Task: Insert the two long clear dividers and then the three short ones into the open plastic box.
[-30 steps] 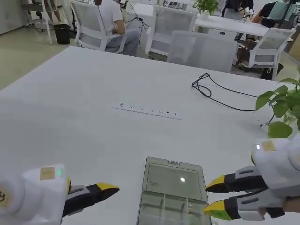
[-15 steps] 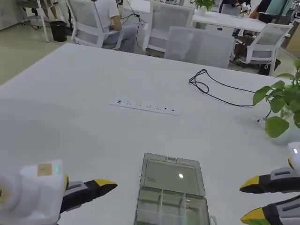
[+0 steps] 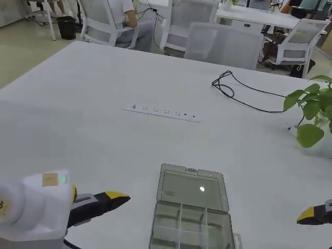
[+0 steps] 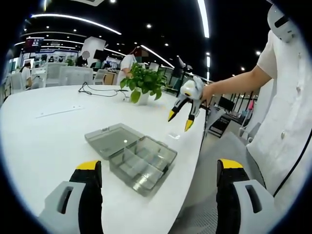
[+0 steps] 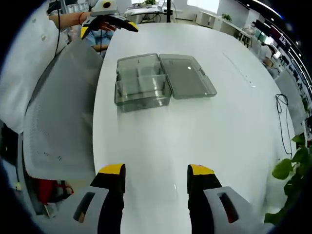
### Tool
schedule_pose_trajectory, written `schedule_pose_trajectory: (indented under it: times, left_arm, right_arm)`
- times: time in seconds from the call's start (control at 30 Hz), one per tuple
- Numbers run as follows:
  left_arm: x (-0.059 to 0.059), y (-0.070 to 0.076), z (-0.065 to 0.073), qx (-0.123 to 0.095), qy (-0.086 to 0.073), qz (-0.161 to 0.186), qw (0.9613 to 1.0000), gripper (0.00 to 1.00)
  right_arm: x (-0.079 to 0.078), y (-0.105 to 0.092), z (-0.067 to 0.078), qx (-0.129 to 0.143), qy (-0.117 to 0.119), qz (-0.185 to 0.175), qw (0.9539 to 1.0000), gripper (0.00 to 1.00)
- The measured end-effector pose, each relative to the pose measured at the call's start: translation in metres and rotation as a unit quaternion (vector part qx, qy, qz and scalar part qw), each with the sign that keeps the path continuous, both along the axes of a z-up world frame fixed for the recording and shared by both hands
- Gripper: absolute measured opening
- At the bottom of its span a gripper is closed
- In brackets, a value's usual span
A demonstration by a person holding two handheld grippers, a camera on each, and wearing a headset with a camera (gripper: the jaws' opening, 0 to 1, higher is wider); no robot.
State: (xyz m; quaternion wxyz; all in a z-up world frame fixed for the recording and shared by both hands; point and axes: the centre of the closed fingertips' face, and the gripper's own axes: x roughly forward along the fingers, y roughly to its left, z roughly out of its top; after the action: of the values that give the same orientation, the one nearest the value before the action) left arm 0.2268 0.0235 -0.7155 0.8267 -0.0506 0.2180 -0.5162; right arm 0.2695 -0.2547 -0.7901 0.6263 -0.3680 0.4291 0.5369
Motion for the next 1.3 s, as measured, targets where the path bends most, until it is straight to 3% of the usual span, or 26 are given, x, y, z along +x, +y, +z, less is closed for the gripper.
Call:
schedule_pose_trajectory:
  times: [0.4,0.63,1.0,1.3]
  left_arm:
    - [0.002,0.003,-0.002,0.000,0.004,0.007,1.0000,1.00]
    - [0.002,0.003,-0.002,0.001,0.004,0.007,1.0000,1.00]
    - [0.002,0.002,-0.002,0.003,0.007,0.004,1.0000,1.00]
    - [0.001,0.002,-0.001,0.004,0.007,0.003,1.0000,1.00]
  right_arm:
    - [-0.004,-0.032,-0.033,-0.074,0.008,0.044,0.9963,0.52]
    - [0.007,-0.051,-0.054,-0.106,0.000,0.071,0.9918,0.48]
    - [0.010,-0.060,-0.067,-0.115,-0.003,0.078,0.9903,0.42]
    - [0.008,-0.060,-0.067,-0.108,0.006,0.071,0.9916,0.39]
